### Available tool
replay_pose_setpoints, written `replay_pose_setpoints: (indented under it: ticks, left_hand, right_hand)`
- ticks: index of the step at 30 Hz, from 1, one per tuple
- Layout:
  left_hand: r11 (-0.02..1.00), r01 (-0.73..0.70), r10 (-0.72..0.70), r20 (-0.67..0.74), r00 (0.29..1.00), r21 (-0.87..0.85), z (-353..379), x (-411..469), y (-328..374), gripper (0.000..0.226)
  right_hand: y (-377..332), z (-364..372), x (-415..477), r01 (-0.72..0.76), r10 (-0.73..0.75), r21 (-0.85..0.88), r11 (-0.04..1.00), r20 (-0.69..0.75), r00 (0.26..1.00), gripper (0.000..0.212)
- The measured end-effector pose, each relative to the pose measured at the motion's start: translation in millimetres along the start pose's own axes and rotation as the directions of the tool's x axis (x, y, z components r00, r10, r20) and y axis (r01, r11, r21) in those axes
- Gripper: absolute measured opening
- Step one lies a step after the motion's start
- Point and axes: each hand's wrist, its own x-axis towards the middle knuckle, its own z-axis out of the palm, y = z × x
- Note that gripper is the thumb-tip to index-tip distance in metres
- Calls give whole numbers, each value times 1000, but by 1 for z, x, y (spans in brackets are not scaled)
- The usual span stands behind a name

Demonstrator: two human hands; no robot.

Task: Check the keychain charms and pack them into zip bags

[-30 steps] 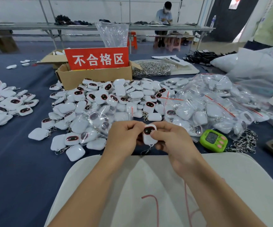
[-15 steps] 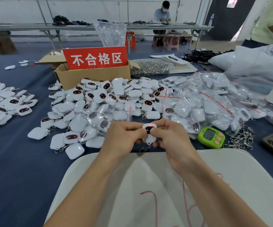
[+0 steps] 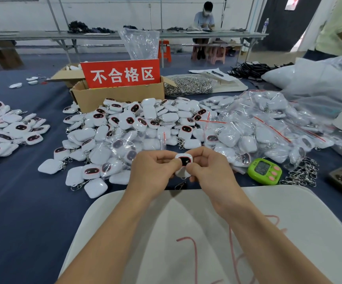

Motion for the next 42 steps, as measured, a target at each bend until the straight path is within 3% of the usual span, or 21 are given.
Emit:
replay_pose_setpoints:
  ticks: [5, 8, 11, 14, 27, 33, 37, 42]
  left_hand:
    - [1000, -4, 5, -43, 999, 23, 0, -1, 3, 12]
    - [999, -17, 19, -50, 999, 31, -1, 1, 2, 21]
    - [999, 18, -19, -30, 999, -48, -1, 3, 2, 19]
    - [994, 34, -37, -25, 999, -101, -3, 3, 2, 14]
    - [994, -67, 64, -43, 997, -88, -2, 2, 3, 22]
    - [988, -150, 148, -112, 983, -17, -2, 1, 3, 23]
    - [971, -181, 198, -99, 975, 155, -1, 0, -1, 28]
    - [907, -320, 353, -81, 932, 273, 1, -6, 0, 28]
  right_hand:
    - [0, 3, -2, 30, -30, -17, 999, 16, 999, 28]
    - [-1, 4, -3, 43, -43, -27, 999, 16, 999, 28]
    - [-1, 5, -2, 54, -54, 20, 998, 14, 998, 32]
    - [0, 7, -3, 28, -29, 11, 1000, 25, 999, 21]
    - [-1, 2, 1, 20, -20, -15, 1000, 36, 999, 18]
    - [-2, 2, 0, 123, -129, -69, 990, -99, 987, 21]
    - [-3, -4, 2, 154, -152, -4, 988, -186, 971, 32]
    - [-2, -3, 2, 191, -210, -100, 976, -231, 950, 34]
